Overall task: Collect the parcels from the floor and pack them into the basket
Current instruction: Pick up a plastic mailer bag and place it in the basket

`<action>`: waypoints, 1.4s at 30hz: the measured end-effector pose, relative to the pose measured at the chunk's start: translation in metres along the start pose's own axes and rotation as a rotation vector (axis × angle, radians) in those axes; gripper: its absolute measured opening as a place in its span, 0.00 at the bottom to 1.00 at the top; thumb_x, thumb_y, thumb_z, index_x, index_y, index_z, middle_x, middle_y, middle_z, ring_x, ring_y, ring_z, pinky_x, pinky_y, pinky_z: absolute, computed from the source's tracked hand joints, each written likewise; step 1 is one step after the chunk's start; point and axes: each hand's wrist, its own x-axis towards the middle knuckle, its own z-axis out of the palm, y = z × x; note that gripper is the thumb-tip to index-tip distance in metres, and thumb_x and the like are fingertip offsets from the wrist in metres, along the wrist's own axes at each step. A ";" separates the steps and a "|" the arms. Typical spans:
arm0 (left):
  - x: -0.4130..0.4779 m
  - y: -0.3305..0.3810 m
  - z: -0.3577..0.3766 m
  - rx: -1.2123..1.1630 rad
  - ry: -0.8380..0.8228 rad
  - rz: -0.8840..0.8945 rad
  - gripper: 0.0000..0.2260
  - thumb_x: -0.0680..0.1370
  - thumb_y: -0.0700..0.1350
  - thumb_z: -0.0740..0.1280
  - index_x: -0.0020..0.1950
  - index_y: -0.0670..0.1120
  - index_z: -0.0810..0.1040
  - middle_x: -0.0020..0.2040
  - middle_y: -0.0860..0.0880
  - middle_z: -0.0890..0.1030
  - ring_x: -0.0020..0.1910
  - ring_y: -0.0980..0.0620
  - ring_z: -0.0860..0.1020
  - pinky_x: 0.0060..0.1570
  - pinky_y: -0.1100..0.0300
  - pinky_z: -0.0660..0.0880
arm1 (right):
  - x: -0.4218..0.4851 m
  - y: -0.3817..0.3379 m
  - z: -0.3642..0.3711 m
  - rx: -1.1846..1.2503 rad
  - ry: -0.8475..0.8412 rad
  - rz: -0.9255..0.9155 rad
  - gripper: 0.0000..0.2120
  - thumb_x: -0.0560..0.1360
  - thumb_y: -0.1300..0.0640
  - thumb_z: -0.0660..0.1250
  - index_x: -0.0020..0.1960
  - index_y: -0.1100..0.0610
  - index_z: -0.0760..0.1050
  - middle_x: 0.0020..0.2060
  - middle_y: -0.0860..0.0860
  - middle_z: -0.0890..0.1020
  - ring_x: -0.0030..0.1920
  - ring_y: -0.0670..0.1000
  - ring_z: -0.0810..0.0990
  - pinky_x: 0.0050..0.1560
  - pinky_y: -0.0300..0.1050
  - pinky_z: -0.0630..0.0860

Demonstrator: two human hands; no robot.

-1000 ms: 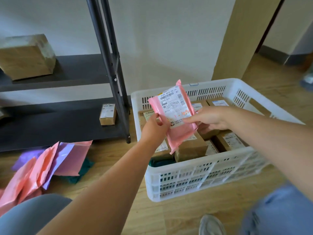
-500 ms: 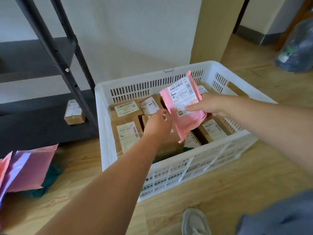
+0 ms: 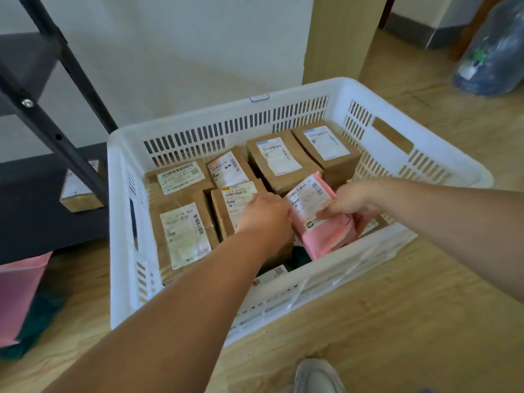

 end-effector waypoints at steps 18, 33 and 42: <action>0.082 0.014 0.032 0.500 -0.568 0.198 0.17 0.80 0.49 0.57 0.69 0.55 0.74 0.62 0.50 0.77 0.58 0.47 0.76 0.57 0.54 0.74 | 0.064 -0.002 -0.005 -0.173 -0.168 0.113 0.34 0.76 0.60 0.70 0.77 0.55 0.58 0.75 0.61 0.61 0.69 0.69 0.67 0.57 0.68 0.75; 0.076 0.028 0.026 0.686 -0.747 0.240 0.19 0.84 0.42 0.50 0.75 0.43 0.62 0.63 0.43 0.72 0.57 0.46 0.71 0.58 0.54 0.69 | 0.073 -0.007 0.008 -0.660 -0.115 0.012 0.26 0.78 0.44 0.65 0.65 0.63 0.72 0.51 0.56 0.85 0.50 0.53 0.84 0.59 0.44 0.75; 0.080 0.023 0.035 0.672 -0.684 0.140 0.17 0.82 0.47 0.54 0.71 0.52 0.67 0.67 0.47 0.72 0.72 0.46 0.64 0.75 0.46 0.53 | 0.083 -0.003 0.011 -0.724 -0.053 -0.014 0.31 0.76 0.43 0.67 0.71 0.61 0.66 0.59 0.58 0.81 0.52 0.56 0.84 0.58 0.52 0.78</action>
